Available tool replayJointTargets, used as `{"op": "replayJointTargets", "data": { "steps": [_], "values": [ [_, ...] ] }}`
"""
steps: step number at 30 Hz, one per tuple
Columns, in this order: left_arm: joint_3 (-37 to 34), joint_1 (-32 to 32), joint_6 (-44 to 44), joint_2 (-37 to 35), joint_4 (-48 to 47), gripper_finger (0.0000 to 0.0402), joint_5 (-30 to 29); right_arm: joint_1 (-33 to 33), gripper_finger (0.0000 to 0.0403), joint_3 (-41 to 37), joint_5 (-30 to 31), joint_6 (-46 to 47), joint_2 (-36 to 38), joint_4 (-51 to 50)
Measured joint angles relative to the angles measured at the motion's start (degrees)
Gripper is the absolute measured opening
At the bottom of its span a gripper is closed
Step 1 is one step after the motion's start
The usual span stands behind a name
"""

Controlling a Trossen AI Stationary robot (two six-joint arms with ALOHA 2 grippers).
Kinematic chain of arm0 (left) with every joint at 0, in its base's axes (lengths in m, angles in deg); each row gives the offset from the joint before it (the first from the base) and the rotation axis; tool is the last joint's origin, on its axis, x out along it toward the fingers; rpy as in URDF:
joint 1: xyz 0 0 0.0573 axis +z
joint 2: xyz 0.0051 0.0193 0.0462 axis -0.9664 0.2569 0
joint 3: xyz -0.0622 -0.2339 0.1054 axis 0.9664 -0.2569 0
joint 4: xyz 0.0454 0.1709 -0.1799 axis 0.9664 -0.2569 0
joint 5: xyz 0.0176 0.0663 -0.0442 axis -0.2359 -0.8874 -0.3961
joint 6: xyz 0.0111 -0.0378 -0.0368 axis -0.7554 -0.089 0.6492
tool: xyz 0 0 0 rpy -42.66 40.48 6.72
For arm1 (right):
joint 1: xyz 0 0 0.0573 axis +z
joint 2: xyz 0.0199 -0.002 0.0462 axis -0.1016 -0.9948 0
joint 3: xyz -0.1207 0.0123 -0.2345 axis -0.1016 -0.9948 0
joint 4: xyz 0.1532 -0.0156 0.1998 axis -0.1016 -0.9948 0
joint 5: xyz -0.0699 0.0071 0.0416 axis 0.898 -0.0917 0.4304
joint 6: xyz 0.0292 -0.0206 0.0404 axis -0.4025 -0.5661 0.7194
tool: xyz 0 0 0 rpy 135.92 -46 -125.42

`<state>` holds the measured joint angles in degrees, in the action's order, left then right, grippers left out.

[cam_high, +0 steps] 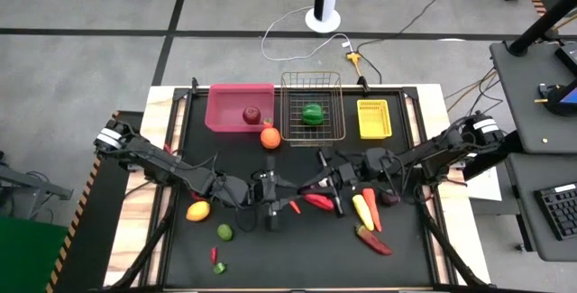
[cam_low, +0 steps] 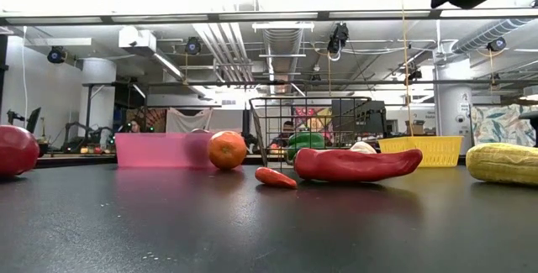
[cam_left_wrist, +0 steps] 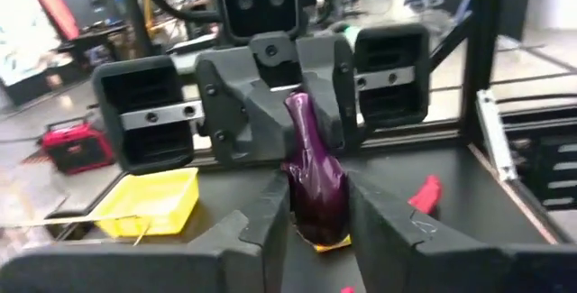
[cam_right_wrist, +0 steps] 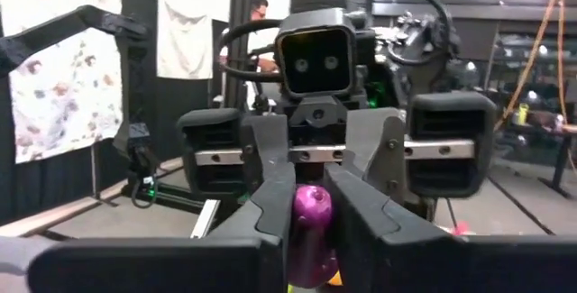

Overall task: Sort produce into baskets
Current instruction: Put the small purple eggplant into the yellow bin

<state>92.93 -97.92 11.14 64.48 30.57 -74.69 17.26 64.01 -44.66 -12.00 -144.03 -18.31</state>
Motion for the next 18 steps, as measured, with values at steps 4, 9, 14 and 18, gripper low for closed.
{"op": "replayJointTargets", "data": {
  "steps": [4, 9, 14, 18],
  "values": [
    [0.1, 0.1, 2.8, -0.8, -5.2, 0.0123, -0.9, -0.2, 0.0048, 0.0, 0.7, 1.7, 0.7, -3.3],
    [0.1, 0.1, 7.0, -2.1, -13.9, 0.0172, -1.4, -1.5, 0.0052, 0.0, 4.1, 5.5, 4.3, -10.5],
    [0.1, 0.1, 12.3, -2.9, -21.0, 0.0194, -1.4, -4.8, 0.0053, 0.3, 9.7, 11.2, 10.4, -23.0],
    [0.1, 0.1, 16.3, -2.9, -24.0, 0.0196, -1.4, -9.1, 0.0053, 4.4, 18.9, 14.7, 15.2, -44.2]
  ]
}}
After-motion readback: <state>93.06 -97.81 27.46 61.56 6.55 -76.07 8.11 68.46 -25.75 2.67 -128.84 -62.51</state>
